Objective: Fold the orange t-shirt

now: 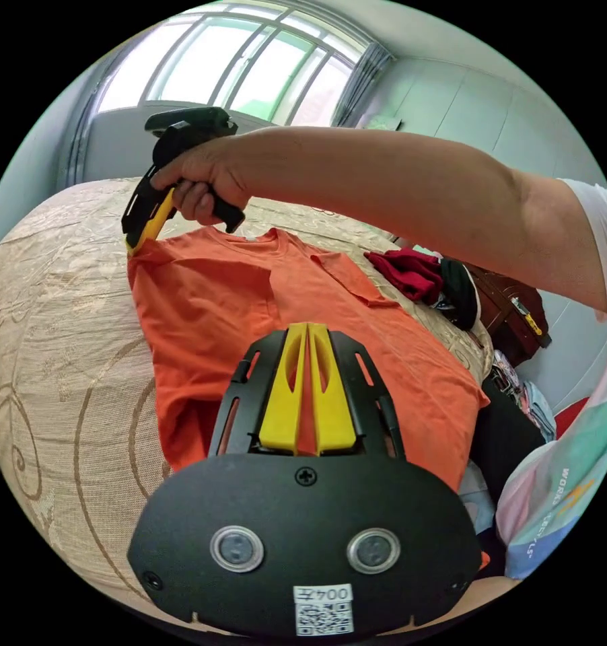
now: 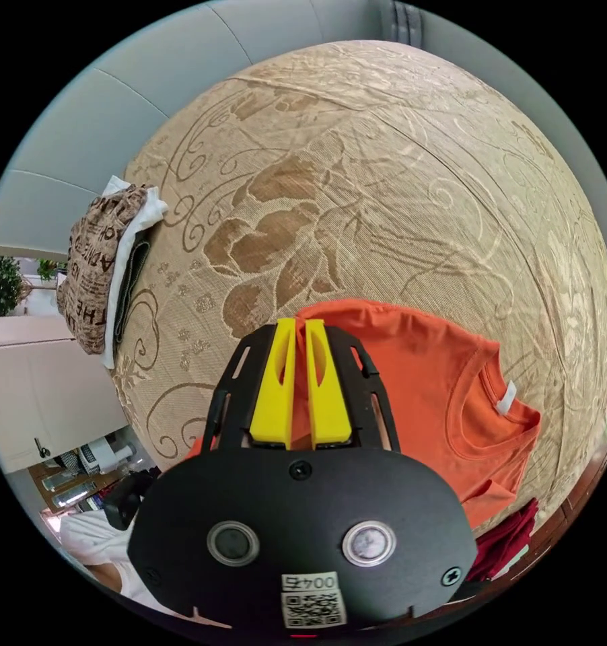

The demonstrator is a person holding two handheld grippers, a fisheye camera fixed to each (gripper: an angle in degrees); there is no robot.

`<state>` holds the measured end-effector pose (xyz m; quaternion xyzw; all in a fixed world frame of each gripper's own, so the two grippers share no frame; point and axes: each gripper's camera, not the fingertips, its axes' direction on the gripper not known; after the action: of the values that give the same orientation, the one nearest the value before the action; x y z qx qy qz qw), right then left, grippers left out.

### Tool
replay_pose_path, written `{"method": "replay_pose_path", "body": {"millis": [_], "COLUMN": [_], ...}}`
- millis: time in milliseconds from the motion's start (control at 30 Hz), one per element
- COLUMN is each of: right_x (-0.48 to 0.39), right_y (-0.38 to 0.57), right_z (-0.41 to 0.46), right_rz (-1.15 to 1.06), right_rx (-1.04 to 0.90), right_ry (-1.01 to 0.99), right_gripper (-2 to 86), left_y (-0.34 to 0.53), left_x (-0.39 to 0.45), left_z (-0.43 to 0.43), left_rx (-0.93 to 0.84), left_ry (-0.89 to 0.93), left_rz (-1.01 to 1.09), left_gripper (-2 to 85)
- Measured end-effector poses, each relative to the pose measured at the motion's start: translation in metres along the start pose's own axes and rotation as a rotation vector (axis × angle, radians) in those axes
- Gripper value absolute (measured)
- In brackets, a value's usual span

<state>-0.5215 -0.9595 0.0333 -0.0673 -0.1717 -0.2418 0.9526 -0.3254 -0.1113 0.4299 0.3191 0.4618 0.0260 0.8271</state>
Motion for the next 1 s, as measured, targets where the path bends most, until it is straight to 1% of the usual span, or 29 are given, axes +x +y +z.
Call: {"method": "replay_pose_path", "body": {"millis": [100,200,233,367,433,500,567,633,667,733,800,833,867,900,967,1000], "right_x": [-0.001,0.005,0.007,0.027,0.031,0.026,0.021,0.019,0.017,0.011,-0.01,-0.016,-0.032,-0.046,-0.053,-0.051], "right_y": [-0.014,-0.011,-0.009,0.036,0.069,0.116,0.144,0.16,0.165,0.168,0.169,0.17,0.175,0.178,0.179,0.177], "right_z": [0.02,0.006,-0.001,-0.052,-0.055,-0.046,-0.036,-0.027,-0.021,-0.015,-0.016,-0.017,-0.017,-0.014,-0.007,-0.014], "right_rz": [0.001,0.0,0.0,0.031,0.051,0.055,0.049,0.069,0.076,0.086,0.003,-0.03,-0.116,-0.187,-0.211,-0.171], "right_rx": [-0.065,-0.027,-0.006,0.155,0.166,0.177,0.207,0.221,0.225,0.22,0.221,0.227,0.236,0.202,0.113,0.132], "right_ry": [0.001,-0.083,-0.081,-0.105,-0.115,-0.055,-0.032,-0.061,-0.091,-0.011,0.213,0.267,0.358,0.413,0.464,0.45], "right_gripper": [4.2,5.8,6.2,8.1,8.7,9.8,11.0,11.4,10.9,6.5,2.0,1.8,1.4,1.5,2.7,3.5], "left_y": [0.006,0.006,0.006,0.008,0.009,0.009,0.008,0.003,0.001,0.002,0.009,0.011,0.012,0.014,0.017,0.018], "left_x": [-0.028,-0.046,-0.05,-0.062,-0.067,-0.069,-0.068,-0.056,-0.052,-0.043,-0.04,-0.038,-0.038,-0.041,-0.049,-0.055], "left_z": [-0.001,0.01,0.014,0.021,0.024,0.024,0.023,0.024,0.027,0.049,0.068,0.069,0.07,0.071,0.07,0.069], "left_rx": [0.014,-0.046,-0.066,-0.099,-0.107,-0.104,-0.103,-0.154,-0.181,-0.309,-0.389,-0.382,-0.385,-0.389,-0.384,-0.385], "left_ry": [-0.022,0.015,0.01,-0.003,-0.004,-0.017,-0.072,-0.222,-0.258,-0.356,-0.402,-0.426,-0.428,-0.419,-0.38,-0.353], "left_rz": [-0.123,-0.152,-0.155,-0.169,-0.163,-0.162,-0.152,-0.08,-0.058,0.015,0.054,0.073,0.078,0.076,0.06,0.054], "left_gripper": [0.2,0.3,0.3,0.5,0.8,1.3,2.3,5.9,7.1,10.0,10.7,10.9,11.0,11.1,11.2,11.3]}}
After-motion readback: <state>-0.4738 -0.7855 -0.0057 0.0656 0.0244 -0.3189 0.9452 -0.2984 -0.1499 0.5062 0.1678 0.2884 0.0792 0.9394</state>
